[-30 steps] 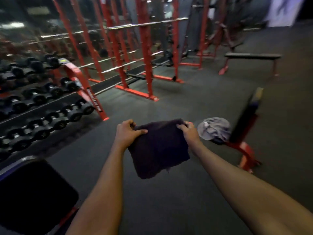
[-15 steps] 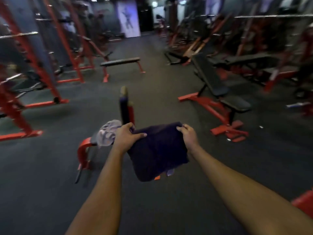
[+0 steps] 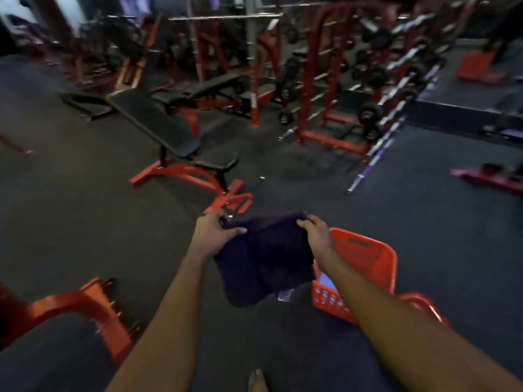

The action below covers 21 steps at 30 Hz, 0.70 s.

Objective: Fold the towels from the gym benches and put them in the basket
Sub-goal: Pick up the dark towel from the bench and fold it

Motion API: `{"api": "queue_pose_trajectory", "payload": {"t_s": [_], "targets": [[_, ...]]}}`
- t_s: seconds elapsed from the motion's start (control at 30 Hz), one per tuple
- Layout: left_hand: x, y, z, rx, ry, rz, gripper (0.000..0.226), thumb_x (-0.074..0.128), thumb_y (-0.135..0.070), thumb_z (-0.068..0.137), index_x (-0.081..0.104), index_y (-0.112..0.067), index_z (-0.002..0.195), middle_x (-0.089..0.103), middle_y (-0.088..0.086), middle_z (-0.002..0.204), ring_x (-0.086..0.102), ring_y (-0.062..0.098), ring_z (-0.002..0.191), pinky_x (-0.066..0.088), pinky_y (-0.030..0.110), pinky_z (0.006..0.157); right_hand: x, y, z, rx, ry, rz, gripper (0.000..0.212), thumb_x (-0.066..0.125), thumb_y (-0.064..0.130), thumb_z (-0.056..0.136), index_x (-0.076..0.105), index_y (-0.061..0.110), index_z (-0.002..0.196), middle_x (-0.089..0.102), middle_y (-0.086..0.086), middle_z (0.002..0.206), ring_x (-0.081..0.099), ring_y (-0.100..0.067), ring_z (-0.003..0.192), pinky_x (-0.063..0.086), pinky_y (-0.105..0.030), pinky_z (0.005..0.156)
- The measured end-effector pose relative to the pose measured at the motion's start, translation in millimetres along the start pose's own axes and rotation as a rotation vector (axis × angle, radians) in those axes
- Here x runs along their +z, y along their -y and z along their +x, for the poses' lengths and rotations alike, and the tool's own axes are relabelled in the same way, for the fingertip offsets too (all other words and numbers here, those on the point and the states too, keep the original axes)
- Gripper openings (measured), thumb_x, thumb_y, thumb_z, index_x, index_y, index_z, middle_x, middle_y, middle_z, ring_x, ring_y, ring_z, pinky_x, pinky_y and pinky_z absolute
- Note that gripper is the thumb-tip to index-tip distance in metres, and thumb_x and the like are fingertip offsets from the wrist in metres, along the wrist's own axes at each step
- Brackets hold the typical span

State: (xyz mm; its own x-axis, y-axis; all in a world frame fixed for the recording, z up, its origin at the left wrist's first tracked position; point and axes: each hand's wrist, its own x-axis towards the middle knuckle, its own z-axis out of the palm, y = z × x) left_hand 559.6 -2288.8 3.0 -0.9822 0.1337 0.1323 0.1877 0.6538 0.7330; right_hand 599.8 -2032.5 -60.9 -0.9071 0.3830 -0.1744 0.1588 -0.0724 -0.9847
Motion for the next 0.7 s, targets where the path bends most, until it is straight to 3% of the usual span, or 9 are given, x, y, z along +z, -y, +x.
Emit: {"api": "queue_pose_trajectory", "payload": {"t_s": [0.1,0.17,0.27,0.33,0.4,0.57,0.7], "targets": [[75.0,-23.8,53.8,0.077,0.144,-0.019,0.045,0.092,-0.038,0.059,0.059,-0.01,0.072,0.059,0.002,0.063,0.048,0.01,0.057,0.036,0.019,0.055,-63.7,-11.7,29.8,0.041,-0.142,0.028,0.009,0.066,0.021,0.075,0.068,0.014,0.081,0.071,-0.008,0.086,0.063,-0.021,0.083,0.051,-0.041,0.081],[124.5,-37.4,86.0,0.132,0.237,-0.01,0.045,0.091,-0.041,0.06,0.059,-0.011,0.072,0.062,0.005,0.066,0.051,0.013,0.06,0.036,0.018,0.055,-100.1,-22.0,51.6,0.074,-0.216,0.058,0.011,0.066,0.022,0.073,0.069,0.014,0.081,0.071,-0.008,0.086,0.064,-0.022,0.084,0.051,-0.042,0.082],[194.7,-58.7,129.5,0.189,0.369,-0.038,0.043,0.09,-0.039,0.062,0.056,-0.015,0.07,0.059,0.001,0.063,0.049,0.009,0.058,0.035,0.017,0.053,-144.6,-32.6,78.9,0.129,-0.346,0.04,0.005,0.066,0.015,0.079,0.067,0.015,0.075,0.072,0.004,0.074,0.065,-0.012,0.076,0.051,-0.035,0.075],[228.1,-67.8,146.3,0.205,0.445,-0.041,0.041,0.089,-0.037,0.064,0.055,-0.016,0.069,0.057,-0.002,0.062,0.047,0.004,0.056,0.036,0.016,0.051,-163.8,-34.5,84.3,0.17,-0.407,0.016,0.017,0.061,0.004,0.086,0.065,0.016,0.075,0.069,0.007,0.069,0.063,-0.008,0.07,0.05,-0.03,0.07],[277.8,-79.2,174.9,0.222,0.545,-0.045,0.039,0.089,-0.035,0.065,0.054,-0.018,0.069,0.057,-0.003,0.062,0.047,0.003,0.057,0.036,0.015,0.051,-193.0,-48.7,107.9,0.225,-0.498,-0.011,0.017,0.061,0.004,0.087,0.065,0.017,0.076,0.068,-0.001,0.075,0.062,-0.017,0.075,0.048,-0.036,0.073],[366.7,-79.9,202.8,0.236,0.684,-0.008,0.032,0.088,-0.027,0.067,0.057,-0.019,0.072,0.058,-0.007,0.065,0.051,0.006,0.061,0.037,0.013,0.055,-235.0,-95.2,145.1,0.378,-0.582,-0.03,0.017,0.06,0.007,0.088,0.06,0.018,0.075,0.063,0.0,0.07,0.057,-0.016,0.069,0.044,-0.034,0.064],[446.9,-47.6,218.9,0.161,0.753,0.079,0.034,0.087,-0.029,0.068,0.058,-0.013,0.075,0.062,0.001,0.068,0.059,0.021,0.068,0.039,0.024,0.059,-264.4,-161.1,191.4,0.491,-0.575,-0.077,0.016,0.06,0.008,0.089,0.062,0.02,0.078,0.062,0.002,0.069,0.057,-0.02,0.069,0.042,-0.032,0.062]]}}
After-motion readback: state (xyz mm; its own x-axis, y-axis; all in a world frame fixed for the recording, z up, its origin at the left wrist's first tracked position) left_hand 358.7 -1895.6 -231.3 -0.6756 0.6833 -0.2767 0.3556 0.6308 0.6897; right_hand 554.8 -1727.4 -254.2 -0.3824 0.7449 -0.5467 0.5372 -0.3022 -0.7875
